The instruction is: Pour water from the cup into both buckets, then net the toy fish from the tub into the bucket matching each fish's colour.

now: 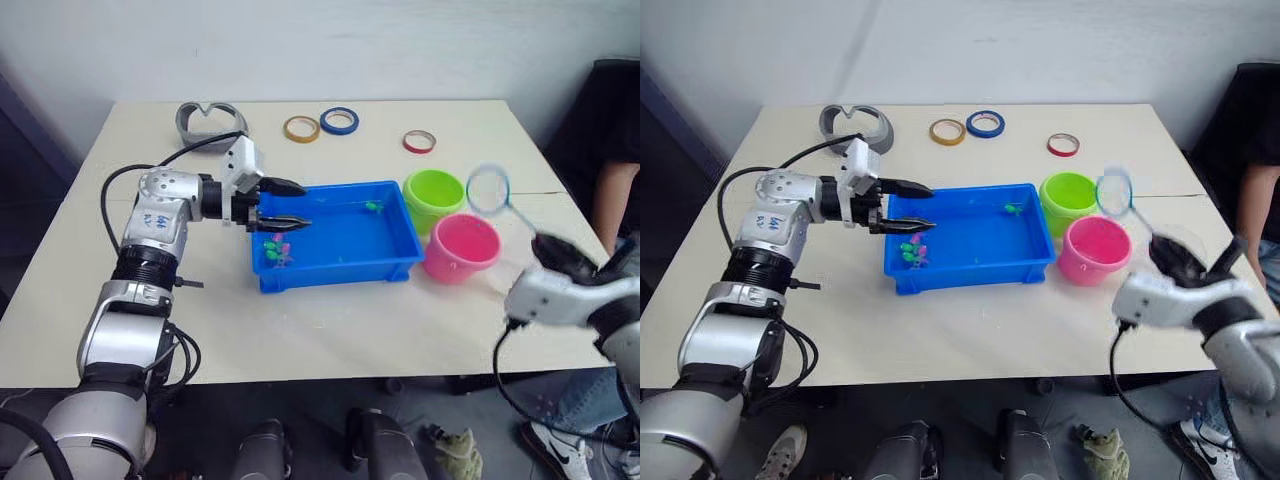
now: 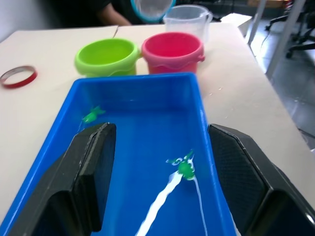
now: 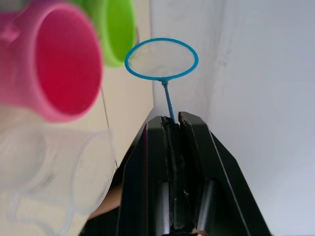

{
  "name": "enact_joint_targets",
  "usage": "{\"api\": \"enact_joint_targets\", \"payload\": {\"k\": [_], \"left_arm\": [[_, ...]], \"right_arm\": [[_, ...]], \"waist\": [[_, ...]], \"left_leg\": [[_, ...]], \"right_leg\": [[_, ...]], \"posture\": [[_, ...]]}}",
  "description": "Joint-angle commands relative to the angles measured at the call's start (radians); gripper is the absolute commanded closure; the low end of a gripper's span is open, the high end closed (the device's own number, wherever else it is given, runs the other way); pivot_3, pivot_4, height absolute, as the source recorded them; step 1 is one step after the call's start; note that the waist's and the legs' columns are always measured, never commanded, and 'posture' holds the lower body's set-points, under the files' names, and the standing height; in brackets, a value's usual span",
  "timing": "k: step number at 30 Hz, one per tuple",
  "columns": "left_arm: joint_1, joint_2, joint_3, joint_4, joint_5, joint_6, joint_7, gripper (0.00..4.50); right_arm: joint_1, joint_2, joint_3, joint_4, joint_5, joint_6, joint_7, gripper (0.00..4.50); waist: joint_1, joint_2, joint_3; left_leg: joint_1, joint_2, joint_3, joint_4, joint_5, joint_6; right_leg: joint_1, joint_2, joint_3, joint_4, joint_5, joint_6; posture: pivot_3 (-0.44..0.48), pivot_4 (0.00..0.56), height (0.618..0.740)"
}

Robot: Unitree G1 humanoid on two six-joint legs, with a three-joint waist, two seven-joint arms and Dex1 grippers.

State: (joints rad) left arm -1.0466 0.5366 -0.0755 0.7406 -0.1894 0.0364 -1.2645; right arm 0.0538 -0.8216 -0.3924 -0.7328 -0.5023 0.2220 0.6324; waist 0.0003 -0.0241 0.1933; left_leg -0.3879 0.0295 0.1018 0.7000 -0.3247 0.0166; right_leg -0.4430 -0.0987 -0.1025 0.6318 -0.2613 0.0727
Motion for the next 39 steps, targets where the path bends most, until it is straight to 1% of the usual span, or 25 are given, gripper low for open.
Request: {"api": "enact_joint_targets", "payload": {"k": [1, 4, 6, 9, 14, 19, 22, 28, 39], "left_arm": [[0.006, 0.064, 0.029, -0.026, 0.025, 0.049, 0.045, 1.22], [0.047, 0.125, 0.044, -0.068, 0.029, 0.094, 0.07, 1.22], [0.069, 0.147, 0.048, -0.1, 0.031, 0.117, 0.081, 1.22], [0.143, 0.205, 0.062, -0.184, 0.033, 0.18, 0.098, 1.22], [0.264, 0.258, 0.106, -0.348, -0.002, 0.297, 0.131, 1.22], [0.354, 0.287, 0.152, -0.474, -0.03, 0.37, 0.164, 1.22], [0.392, 0.305, 0.175, -0.525, -0.043, 0.401, 0.18, 1.22], [0.433, 0.327, 0.197, -0.584, -0.065, 0.436, 0.201, 1.22], [0.434, 0.331, 0.198, -0.605, -0.075, 0.447, 0.21, 1.22]], "right_arm": [[-0.131, -0.025, 0.041, -0.025, 0.131, 0.109, 0.101, 4.5], [-0.272, -0.02, 0.157, 0.03, 0.206, 0.158, 0.157, 4.5], [-0.309, -0.02, 0.198, 0.049, 0.231, 0.168, 0.175, 4.5], [-0.371, 0.02, 0.314, 0.107, 0.287, 0.162, 0.202, 4.5], [-0.455, 0.077, 0.451, 0.227, 0.318, 0.061, 0.198, 4.5], [-0.488, 0.117, 0.554, 0.33, 0.322, -0.081, 0.205, 4.5], [-0.485, 0.129, 0.592, 0.359, 0.326, -0.123, 0.215, 4.5], [-0.509, 0.167, 0.629, 0.402, 0.315, -0.109, 0.206, 4.5], [-0.533, 0.173, 0.675, 0.449, 0.267, -0.18, 0.195, 4.5]], "waist": [[-0.002, 0.0, 0.0], [-0.006, 0.0, 0.0], [-0.004, 0.0, 0.0], [-0.002, 0.0, 0.0], [-0.002, 0.0, 0.0], [-0.003, 0.0, 0.0], [-0.003, 0.0, 0.0], [-0.004, 0.0, 0.0], [-0.003, 0.0, 0.0]], "left_leg": [[0.0, 0.0, 0.0, 0.0, 0.0, 0.0], [0.0, 0.0, 0.001, -0.001, 0.0, -0.001], [0.0, 0.0, 0.0, -0.001, 0.0, 0.0], [-0.001, 0.0, 0.0, 0.0, 0.0, 0.0], [-0.001, -0.001, 0.0, 0.0, 0.0, 0.0], [-0.001, 0.0, 0.0, 0.0, 0.0, 0.0], [-0.001, 0.0, 0.0, 0.0, 0.0, -0.001], [-0.001, 0.0, 0.0, 0.0, 0.0, -0.001], [-0.001, 0.0, 0.0, 0.0, 0.0, -0.001]], "right_leg": [[0.0, 0.0, 0.0, 0.0, 0.0, 0.0], [0.0, 0.0, 0.0, 0.001, 0.0, -0.001], [-0.001, -0.001, 0.0, 0.005, 0.0, -0.001], [-0.001, -0.002, -0.001, 0.005, 0.0, -0.001], [-0.001, -0.003, -0.001, 0.005, 0.0, -0.001], [-0.001, -0.003, -0.001, 0.006, 0.0, -0.001], [-0.001, -0.003, -0.001, 0.006, 0.0, -0.001], [-0.001, -0.003, -0.001, 0.006, 0.0, -0.001], [-0.001, -0.003, -0.001, 0.006, 0.0, -0.001]], "posture": [[0.0, 0.15, 0.713], [0.0, 0.15, 0.713], [0.0, 0.15, 0.713], [0.0, 0.15, 0.713], [0.0, 0.15, 0.713], [0.0, 0.15, 0.713], [0.0, 0.15, 0.713], [0.0, 0.15, 0.713], [0.0, 0.15, 0.713]]}}
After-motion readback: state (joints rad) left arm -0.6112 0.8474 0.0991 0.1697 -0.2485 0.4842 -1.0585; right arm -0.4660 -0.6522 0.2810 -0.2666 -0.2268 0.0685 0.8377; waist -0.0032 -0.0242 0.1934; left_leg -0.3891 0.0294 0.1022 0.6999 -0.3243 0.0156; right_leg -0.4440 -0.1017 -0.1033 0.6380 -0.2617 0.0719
